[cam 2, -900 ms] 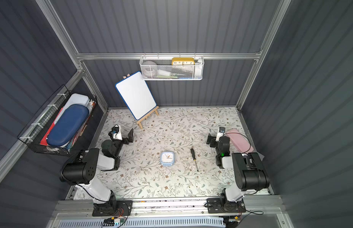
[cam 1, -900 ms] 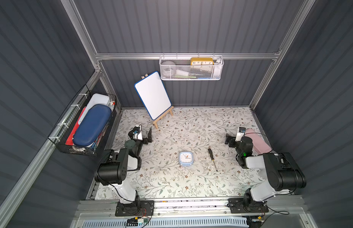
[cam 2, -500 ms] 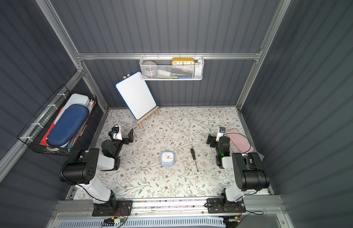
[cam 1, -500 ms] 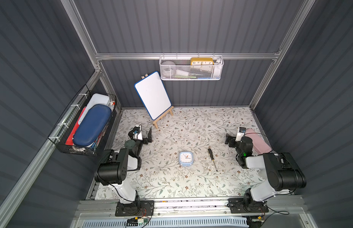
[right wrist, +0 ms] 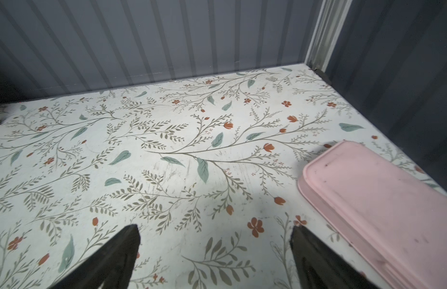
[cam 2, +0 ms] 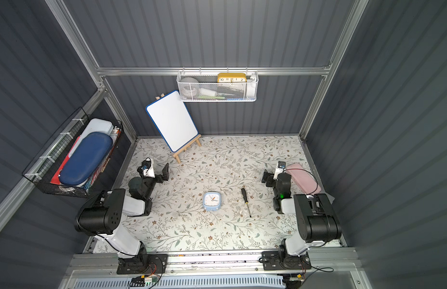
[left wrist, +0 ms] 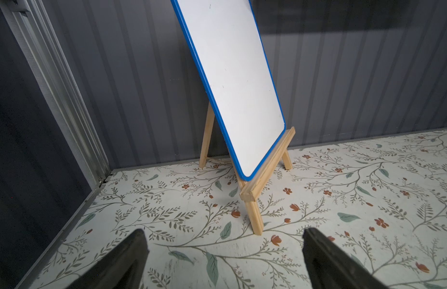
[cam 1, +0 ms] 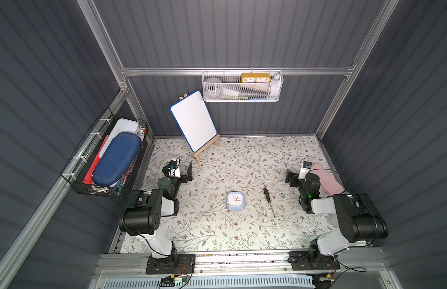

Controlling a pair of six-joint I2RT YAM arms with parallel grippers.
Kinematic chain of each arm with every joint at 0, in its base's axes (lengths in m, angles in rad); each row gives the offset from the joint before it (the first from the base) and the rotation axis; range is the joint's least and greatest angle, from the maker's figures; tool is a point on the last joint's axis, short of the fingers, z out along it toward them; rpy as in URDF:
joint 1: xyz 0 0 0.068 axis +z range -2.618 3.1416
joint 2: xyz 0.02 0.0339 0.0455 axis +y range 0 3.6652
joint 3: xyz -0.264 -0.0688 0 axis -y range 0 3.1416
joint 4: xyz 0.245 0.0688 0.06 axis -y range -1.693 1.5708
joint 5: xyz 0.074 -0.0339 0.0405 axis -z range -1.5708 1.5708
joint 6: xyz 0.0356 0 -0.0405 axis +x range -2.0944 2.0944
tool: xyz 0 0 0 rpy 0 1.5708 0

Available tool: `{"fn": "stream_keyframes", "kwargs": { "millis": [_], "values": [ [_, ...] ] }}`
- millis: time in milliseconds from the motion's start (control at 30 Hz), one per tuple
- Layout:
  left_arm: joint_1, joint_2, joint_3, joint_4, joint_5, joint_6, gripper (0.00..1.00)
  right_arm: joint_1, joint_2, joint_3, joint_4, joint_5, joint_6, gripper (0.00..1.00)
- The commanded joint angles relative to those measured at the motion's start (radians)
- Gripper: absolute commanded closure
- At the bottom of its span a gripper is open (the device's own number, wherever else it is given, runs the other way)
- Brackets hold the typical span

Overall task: Remove the battery from the alarm
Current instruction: Adjust the alarm at the center of the board.

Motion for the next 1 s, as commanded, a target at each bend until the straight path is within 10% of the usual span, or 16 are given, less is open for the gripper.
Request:
{"fn": "stream_keyframes", "kwargs": {
  "millis": [0,267,367,433,567,667,767,933,967],
  "values": [
    [-0.062,-0.125,0.055,-0.146,-0.065,0.067,0.01,0.022,-0.137,0.036,-0.173,0.112,-0.002,0.01],
    [-0.364,-0.474,0.158,-0.491,-0.198,0.060,0.00,0.148,-0.368,0.397,-1.077,0.136,0.218,0.01],
    [-0.472,-0.545,0.264,-0.763,-0.229,-0.101,0.01,0.150,-0.436,0.365,-1.193,0.206,0.608,0.01],
    [-0.468,-0.564,0.367,-1.011,-0.038,-0.341,0.01,0.071,-0.464,0.255,-1.110,-0.005,0.706,0.01],
    [-0.453,-0.528,0.337,-1.016,0.306,-0.412,0.01,0.063,-0.494,0.202,-1.084,-0.217,0.624,0.17],
    [-0.454,-0.458,0.380,-1.112,0.332,-0.430,0.26,0.162,-0.480,0.316,-1.276,-0.208,0.496,0.18],
    [-0.469,-0.431,0.368,-1.132,0.370,-0.566,1.00,0.255,-0.443,0.383,-1.385,-0.264,0.482,0.16],
    [-0.532,-0.459,0.392,-1.360,0.226,-0.643,1.00,0.449,-0.341,0.413,-1.384,-0.453,0.497,0.23],
    [-0.532,-0.454,0.408,-1.423,0.211,-0.631,0.87,0.459,-0.290,0.404,-1.322,-0.528,0.513,0.29]
  ]
}}
